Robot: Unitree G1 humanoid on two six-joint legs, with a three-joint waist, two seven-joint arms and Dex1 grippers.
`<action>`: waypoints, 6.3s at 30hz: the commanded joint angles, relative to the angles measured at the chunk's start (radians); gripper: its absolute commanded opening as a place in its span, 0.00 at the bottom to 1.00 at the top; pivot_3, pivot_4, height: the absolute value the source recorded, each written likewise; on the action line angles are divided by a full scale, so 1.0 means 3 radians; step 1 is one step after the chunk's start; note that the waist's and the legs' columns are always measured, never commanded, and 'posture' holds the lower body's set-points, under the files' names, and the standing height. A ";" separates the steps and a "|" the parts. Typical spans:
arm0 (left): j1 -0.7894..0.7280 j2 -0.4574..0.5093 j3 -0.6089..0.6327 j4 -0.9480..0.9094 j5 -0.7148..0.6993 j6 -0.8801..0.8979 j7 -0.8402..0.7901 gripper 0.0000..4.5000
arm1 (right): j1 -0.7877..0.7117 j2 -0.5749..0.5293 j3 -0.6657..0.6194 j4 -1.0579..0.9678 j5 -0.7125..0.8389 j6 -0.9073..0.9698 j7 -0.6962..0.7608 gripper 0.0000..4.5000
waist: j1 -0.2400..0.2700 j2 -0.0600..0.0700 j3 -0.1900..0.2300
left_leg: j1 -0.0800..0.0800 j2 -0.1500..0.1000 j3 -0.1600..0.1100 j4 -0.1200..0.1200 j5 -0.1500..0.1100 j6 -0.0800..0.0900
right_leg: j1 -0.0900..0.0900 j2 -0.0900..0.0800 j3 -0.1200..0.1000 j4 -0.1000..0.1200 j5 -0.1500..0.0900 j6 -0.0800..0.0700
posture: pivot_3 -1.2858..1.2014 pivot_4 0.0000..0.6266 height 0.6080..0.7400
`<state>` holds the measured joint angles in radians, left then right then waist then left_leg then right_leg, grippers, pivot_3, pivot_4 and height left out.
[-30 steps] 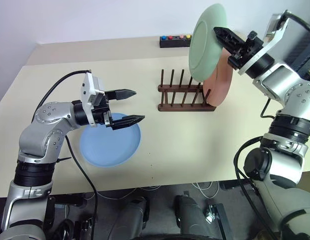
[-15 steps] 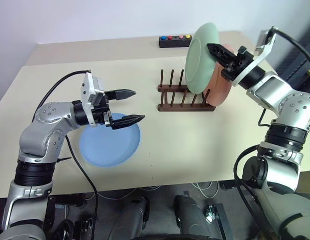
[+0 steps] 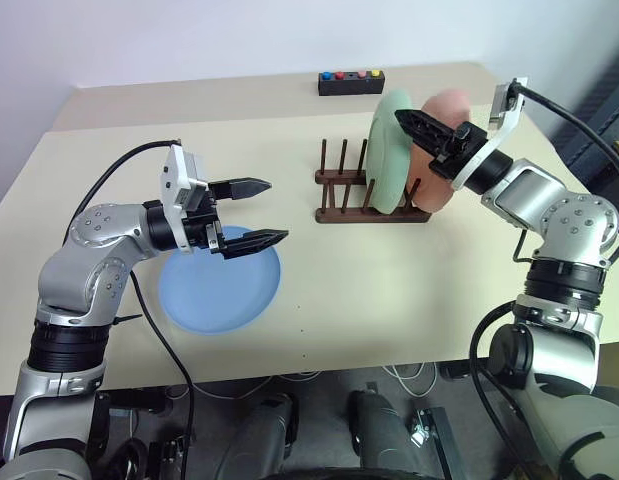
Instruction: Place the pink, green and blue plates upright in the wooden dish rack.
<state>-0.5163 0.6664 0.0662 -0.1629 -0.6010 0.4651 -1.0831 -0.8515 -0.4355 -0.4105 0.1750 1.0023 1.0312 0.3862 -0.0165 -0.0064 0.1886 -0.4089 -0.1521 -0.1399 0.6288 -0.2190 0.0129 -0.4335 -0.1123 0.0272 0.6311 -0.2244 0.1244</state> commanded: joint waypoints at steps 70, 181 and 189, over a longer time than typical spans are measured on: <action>-0.0257 0.0673 0.0626 0.1107 -0.0094 0.3799 0.1420 0.01 | 0.0803 -0.1114 0.0636 -0.1326 -0.0026 -0.0708 0.2481 1.00 | 0.0019 -0.0010 0.0001 | 0.0002 0.0006 0.0001 0.0000 -0.0004 -0.0002 | 0.0002 -0.0001 -0.0003 -0.0002 0.0000 0.0000 | 0.52 0.24 1.00; 0.0422 0.0567 0.0916 -0.0284 -0.0160 0.0076 0.0744 0.99 | -0.0534 0.0820 0.0016 -0.0222 0.0345 -0.0380 -0.0626 0.00 | -0.0013 -0.0027 0.0004 | -0.0001 0.0036 0.0005 -0.0029 0.0014 -0.0036 | -0.0026 0.0040 0.0010 -0.0002 0.0021 -0.0027 | 0.52 0.24 1.00; 0.0461 0.0576 0.0909 -0.0296 -0.0053 -0.0110 0.0688 0.99 | -0.0395 0.0832 0.0073 -0.0200 0.0191 -0.0546 -0.0737 0.00 | -0.0010 -0.0027 0.0003 | -0.0001 0.0036 0.0005 -0.0029 0.0014 -0.0035 | -0.0025 0.0040 0.0009 -0.0003 0.0022 -0.0027 | 0.52 0.24 1.00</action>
<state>-0.3700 0.8255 0.3109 -0.2206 -0.6202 0.4542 -0.8745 -0.9700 -0.1820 -0.3869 0.1543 1.0651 0.8869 0.1715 -0.0195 -0.0145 0.1895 -0.4092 -0.1412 -0.1384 0.6200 -0.2148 0.0023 -0.4410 -0.1003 0.0300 0.6301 -0.2180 0.1163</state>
